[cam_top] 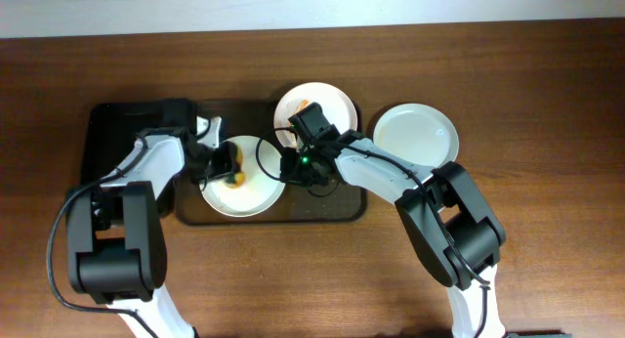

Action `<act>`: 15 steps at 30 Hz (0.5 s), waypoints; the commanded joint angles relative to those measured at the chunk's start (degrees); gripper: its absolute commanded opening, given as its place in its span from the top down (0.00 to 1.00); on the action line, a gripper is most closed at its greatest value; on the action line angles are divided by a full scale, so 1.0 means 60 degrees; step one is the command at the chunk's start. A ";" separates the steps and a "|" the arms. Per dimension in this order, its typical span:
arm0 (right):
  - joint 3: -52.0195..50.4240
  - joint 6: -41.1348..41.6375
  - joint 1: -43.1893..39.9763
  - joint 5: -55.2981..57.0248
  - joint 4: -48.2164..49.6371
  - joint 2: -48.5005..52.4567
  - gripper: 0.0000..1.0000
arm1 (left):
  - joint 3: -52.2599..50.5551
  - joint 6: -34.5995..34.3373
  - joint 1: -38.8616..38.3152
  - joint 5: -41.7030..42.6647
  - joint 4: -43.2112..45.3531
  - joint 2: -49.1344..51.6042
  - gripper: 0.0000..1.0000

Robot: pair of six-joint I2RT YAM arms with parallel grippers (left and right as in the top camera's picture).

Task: Clean dirty plates on tray and stack at the side
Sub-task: 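Scrub the front plate with the sponge in the left gripper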

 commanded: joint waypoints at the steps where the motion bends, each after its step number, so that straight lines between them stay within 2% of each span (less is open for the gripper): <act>1: 0.0106 -0.0146 0.0000 -0.0229 -0.0062 0.0113 0.96 | -0.0393 -0.2076 -0.0011 -0.4830 -0.0018 0.0667 1.00; 3: 0.0106 -0.0146 0.0000 -0.0229 -0.0062 0.0109 0.96 | -0.0393 -0.2379 -0.0189 -0.5614 -0.0576 0.0667 0.99; 6: 0.0106 -0.0146 0.0000 -0.0229 -0.0062 0.0109 0.96 | -0.0393 -0.2317 -0.0648 -0.5632 -0.1865 0.0667 0.99; 7: 0.0106 -0.0146 0.0000 -0.0229 -0.0062 0.0109 0.96 | -0.0393 -0.1719 -0.0820 -0.4958 -0.2266 0.0667 0.99; 8: 0.0106 -0.0146 0.0000 -0.0229 -0.0062 0.0109 0.96 | -0.0393 -0.0546 -0.1049 -0.3442 -0.2422 0.0667 0.99; 9: 0.0106 -0.0146 0.0000 -0.0229 -0.0062 0.0109 0.96 | -0.0393 0.0353 -0.1220 -0.2127 -0.2342 0.0667 1.00; 11: 0.0106 -0.0146 0.0000 -0.0229 -0.0066 0.0109 0.96 | -0.0393 0.1650 -0.1435 -0.0426 -0.2069 0.0667 0.99; 12: 0.0106 -0.0146 0.0000 -0.0229 -0.0066 0.0113 0.96 | -0.0393 0.1967 -0.1512 -0.0178 -0.1829 0.0667 0.99; 15: 0.0106 -0.0149 0.0000 -0.0229 -0.0066 0.0109 0.96 | -0.0397 0.1774 -0.1534 -0.0495 -0.0535 0.0667 0.99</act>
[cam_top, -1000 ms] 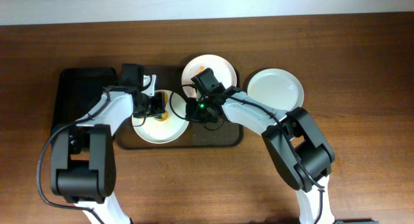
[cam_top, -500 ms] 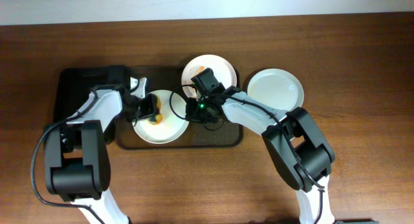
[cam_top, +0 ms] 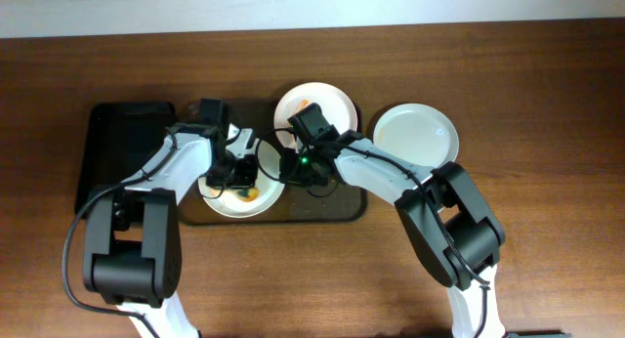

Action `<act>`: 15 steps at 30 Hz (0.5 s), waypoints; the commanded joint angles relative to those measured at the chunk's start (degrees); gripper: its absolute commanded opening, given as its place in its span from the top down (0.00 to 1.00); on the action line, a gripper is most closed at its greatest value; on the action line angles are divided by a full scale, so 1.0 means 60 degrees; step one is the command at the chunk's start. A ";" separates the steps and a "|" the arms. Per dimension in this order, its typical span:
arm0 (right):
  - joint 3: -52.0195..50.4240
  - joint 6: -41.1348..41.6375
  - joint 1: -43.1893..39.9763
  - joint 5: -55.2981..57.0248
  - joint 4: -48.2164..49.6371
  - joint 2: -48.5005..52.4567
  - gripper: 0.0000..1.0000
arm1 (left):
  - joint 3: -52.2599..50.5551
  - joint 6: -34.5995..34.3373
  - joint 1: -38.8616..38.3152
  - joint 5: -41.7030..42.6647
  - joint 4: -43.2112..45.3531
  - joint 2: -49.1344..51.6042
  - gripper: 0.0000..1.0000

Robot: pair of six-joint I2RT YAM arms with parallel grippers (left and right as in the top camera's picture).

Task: Clean dirty plates on tray and stack at the side
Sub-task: 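Scrub the front plate with the sponge in the left gripper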

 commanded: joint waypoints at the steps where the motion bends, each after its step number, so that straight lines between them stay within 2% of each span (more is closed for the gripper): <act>1: 0.0106 -0.0146 -0.0004 -0.0193 -0.0047 0.0109 0.96 | -0.0546 -0.0131 -0.0080 -0.0415 0.1326 0.0856 0.99; 2: 0.0106 -0.0149 -0.0004 -0.0193 -0.0051 0.0109 0.96 | -0.0546 -0.1064 -0.0080 -0.1956 0.1789 0.0856 0.99; 4: 0.0106 -0.0175 -0.0004 -0.0193 -0.0149 0.0109 0.96 | -0.0546 -0.2532 -0.0055 -0.5639 0.1643 0.0856 1.00; 6: 0.0106 -0.0175 -0.0004 -0.0193 -0.0142 0.0109 0.96 | -0.0546 -0.3366 -0.0051 -0.6863 0.0976 0.0856 1.00; 7: 0.0106 -0.0175 -0.0004 -0.0193 -0.0146 0.0109 0.96 | -0.0546 -0.3515 -0.0051 -0.7020 0.0678 0.0856 1.00; 10: 0.0106 -0.0175 -0.0004 -0.0197 -0.0142 0.0113 0.96 | -0.0546 -0.3497 -0.0084 -0.6411 -0.0444 0.0856 1.00; 11: 0.0106 -0.0175 -0.0004 -0.0197 -0.0142 0.0109 0.96 | -0.0546 -0.3115 -0.0080 -0.5508 -0.0860 0.0856 1.00; 13: 0.0106 -0.0175 -0.0004 -0.0197 -0.0142 0.0109 0.96 | -0.0546 -0.1530 -0.0080 -0.2907 -0.1468 0.0856 0.99; 15: 0.0106 -0.0175 -0.0004 -0.0197 -0.0135 0.0109 0.96 | -0.0543 -0.0277 -0.0080 -0.0933 -0.1494 0.0856 0.99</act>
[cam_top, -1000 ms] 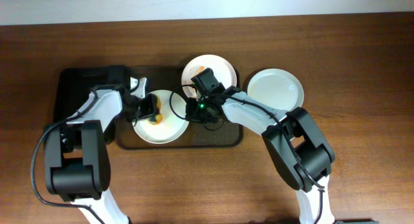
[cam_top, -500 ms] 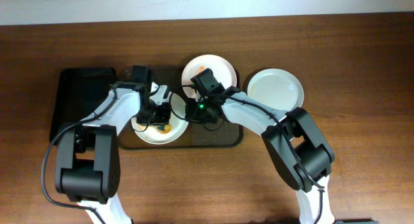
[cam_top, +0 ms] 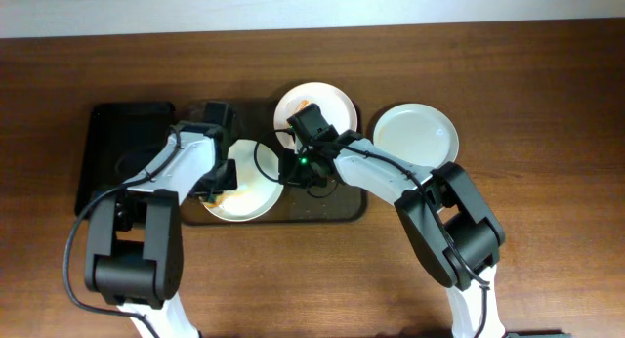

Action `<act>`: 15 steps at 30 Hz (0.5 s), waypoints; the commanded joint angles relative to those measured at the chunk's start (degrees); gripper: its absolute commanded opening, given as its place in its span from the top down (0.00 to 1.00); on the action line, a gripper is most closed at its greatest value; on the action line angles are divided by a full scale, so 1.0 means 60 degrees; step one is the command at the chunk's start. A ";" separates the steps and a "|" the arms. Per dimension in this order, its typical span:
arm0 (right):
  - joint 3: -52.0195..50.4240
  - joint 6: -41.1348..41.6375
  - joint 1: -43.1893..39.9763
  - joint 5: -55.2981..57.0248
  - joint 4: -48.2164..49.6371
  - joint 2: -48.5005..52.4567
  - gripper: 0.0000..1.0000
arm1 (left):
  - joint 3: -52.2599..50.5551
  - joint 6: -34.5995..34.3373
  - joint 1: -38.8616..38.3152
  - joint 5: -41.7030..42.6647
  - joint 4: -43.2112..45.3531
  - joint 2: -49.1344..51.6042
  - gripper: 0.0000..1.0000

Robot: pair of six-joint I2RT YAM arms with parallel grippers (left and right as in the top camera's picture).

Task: Clean dirty plates on tray and stack at the side
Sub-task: 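Scrub the front plate with the sponge in the left gripper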

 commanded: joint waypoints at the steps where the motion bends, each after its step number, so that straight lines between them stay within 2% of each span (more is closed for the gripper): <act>1: 0.0069 -0.0131 -0.0018 -0.0022 -0.0058 0.0106 0.96 | -0.0645 0.2605 0.0058 0.4951 0.0211 0.0878 0.99; 5: 0.0069 -0.0135 -0.0018 -0.0022 -0.0066 0.0106 0.96 | -0.0645 0.2659 0.0058 0.5162 0.2120 0.0878 0.99; 7: 0.0069 -0.0135 -0.0018 -0.0018 -0.0066 0.0109 0.96 | -0.0648 0.1625 0.0069 0.3920 0.3016 0.0878 1.00; 9: 0.0069 -0.0135 -0.0018 -0.0022 -0.0069 0.0109 0.96 | -0.0645 0.0692 0.0069 0.1840 0.3373 0.0878 0.99; 11: 0.0069 -0.0135 -0.0018 -0.0022 -0.0073 0.0106 0.96 | -0.0645 0.0040 0.0066 -0.0015 0.2652 0.0878 1.00; 15: 0.0069 -0.0135 -0.0018 -0.0022 -0.0069 0.0109 0.96 | -0.0645 -0.0229 0.0058 -0.0346 0.0612 0.0878 1.00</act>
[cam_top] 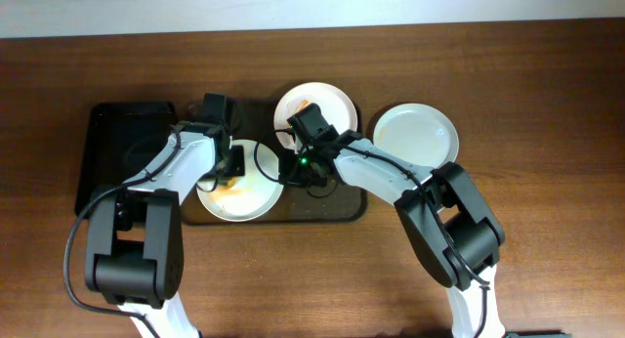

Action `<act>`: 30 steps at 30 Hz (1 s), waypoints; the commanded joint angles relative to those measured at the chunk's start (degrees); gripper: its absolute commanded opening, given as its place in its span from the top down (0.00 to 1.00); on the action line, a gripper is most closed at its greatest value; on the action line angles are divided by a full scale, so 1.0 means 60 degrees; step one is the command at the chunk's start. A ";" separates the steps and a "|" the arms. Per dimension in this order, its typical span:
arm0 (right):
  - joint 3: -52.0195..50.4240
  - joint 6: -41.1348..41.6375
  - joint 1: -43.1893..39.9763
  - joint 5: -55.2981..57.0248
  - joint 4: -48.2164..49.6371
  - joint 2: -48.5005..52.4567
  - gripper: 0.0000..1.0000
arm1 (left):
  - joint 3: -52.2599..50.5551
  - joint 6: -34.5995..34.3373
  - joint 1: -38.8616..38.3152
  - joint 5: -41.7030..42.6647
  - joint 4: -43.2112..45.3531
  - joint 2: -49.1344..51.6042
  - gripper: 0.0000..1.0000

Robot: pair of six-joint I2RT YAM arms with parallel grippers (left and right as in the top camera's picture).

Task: Clean dirty plates on tray and stack at the side
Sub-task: 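Scrub the front plate with the sponge in the left gripper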

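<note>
A white dirty plate (249, 203) with orange food smears lies at the left of the dark tray (332, 209). My left gripper (227, 172) is low over the plate's upper left part; its jaws are too dark to read. My right gripper (290, 169) sits at the plate's right rim and appears shut on it. A second dirty plate (327, 102) with an orange scrap stands at the tray's far edge, partly under my right wrist. A clean white plate (415, 133) rests on the table to the right of the tray.
A black bin (122, 157) lies on the table just left of the tray, under my left arm. The brown wooden table (547, 182) stretches around both, with a pale wall along the far edge.
My left gripper has shifted slightly right and toward the plate's centre. Orange smears now show on the plate below it. The right arm and plate stay where they were.
My left gripper first stood over the plate's left part beside an orange scrap. It was then further right with the scrap near the plate's middle, then back at the left rim, and now sits inward again. My right gripper stayed at the plate's right rim throughout.
</note>
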 commanded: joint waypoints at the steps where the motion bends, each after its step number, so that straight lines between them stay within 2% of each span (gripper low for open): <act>1: 0.0069 -0.0131 -0.0018 -0.0022 -0.0058 0.0106 0.96 | -0.0663 -0.0477 0.0058 -0.0841 -0.1351 0.0856 0.99; 3: 0.0069 -0.0131 -0.0018 -0.0033 -0.0062 0.0106 0.96 | -0.0663 -0.0415 0.0058 0.0987 -0.1807 0.0856 1.00; 6: 0.0069 -0.0131 -0.0018 -0.0062 -0.0062 0.0106 0.96 | -0.0663 0.1712 0.0058 0.4976 -0.1177 0.0856 1.00; 7: 0.0069 -0.0131 -0.0018 -0.0058 -0.0062 0.0106 0.96 | -0.0663 0.1891 0.0058 0.5286 -0.0667 0.0856 0.99; 8: 0.0069 -0.0131 -0.0018 -0.0058 -0.0062 0.0109 0.96 | -0.0663 0.1840 0.0058 0.5005 -0.0270 0.0856 0.99; 10: 0.0069 -0.0131 -0.0018 -0.0058 -0.0062 0.0106 0.96 | -0.0663 0.0667 0.0058 0.3450 0.0568 0.0856 0.99; 12: 0.0069 -0.0131 -0.0018 -0.0055 -0.0069 0.0106 0.96 | -0.0663 -0.0324 0.0062 0.1282 0.1151 0.0856 0.99; 14: 0.0069 -0.0131 -0.0018 -0.0055 -0.0066 0.0106 0.96 | -0.0663 -0.0707 0.0062 -0.0277 0.1115 0.0856 0.99; 16: 0.0069 -0.0131 -0.0018 -0.0055 -0.0066 0.0106 0.96 | -0.0663 -0.1158 0.0106 -0.1818 0.0313 0.0856 1.00; 17: 0.0069 -0.0131 -0.0018 -0.0055 -0.0066 0.0106 0.96 | -0.0663 -0.1155 0.0146 -0.1894 -0.0091 0.0856 1.00; 19: 0.0069 -0.0131 -0.0018 -0.0058 -0.0066 0.0106 0.96 | -0.0663 -0.1155 0.0168 -0.1501 -0.0841 0.0856 1.00; 20: 0.0069 -0.0127 -0.0018 -0.0058 -0.0066 0.0106 0.96 | -0.0663 -0.1147 0.0168 -0.0747 -0.1202 0.0856 0.99; 22: 0.0069 -0.0127 -0.0018 -0.0095 -0.0066 0.0106 0.96 | -0.0663 -0.0495 0.0164 0.1570 -0.1537 0.0856 1.00; 24: 0.0069 -0.0131 -0.0018 -0.0095 -0.0080 0.0106 0.96 | -0.0663 0.1228 0.0164 0.4965 -0.1137 0.0856 0.99; 25: 0.0069 -0.0131 -0.0018 -0.0095 -0.0102 0.0106 0.96 | -0.0663 0.1566 0.0168 0.5574 -0.0772 0.0856 0.99; 28: 0.0069 -0.0131 -0.0018 -0.0091 -0.0102 0.0106 0.96 | -0.0663 0.1639 0.0168 0.5719 0.0659 0.0856 1.00; 30: 0.0069 -0.0131 -0.0018 -0.0091 -0.0102 0.0106 0.96 | -0.0641 0.1621 0.0233 0.5431 0.0743 0.0856 0.99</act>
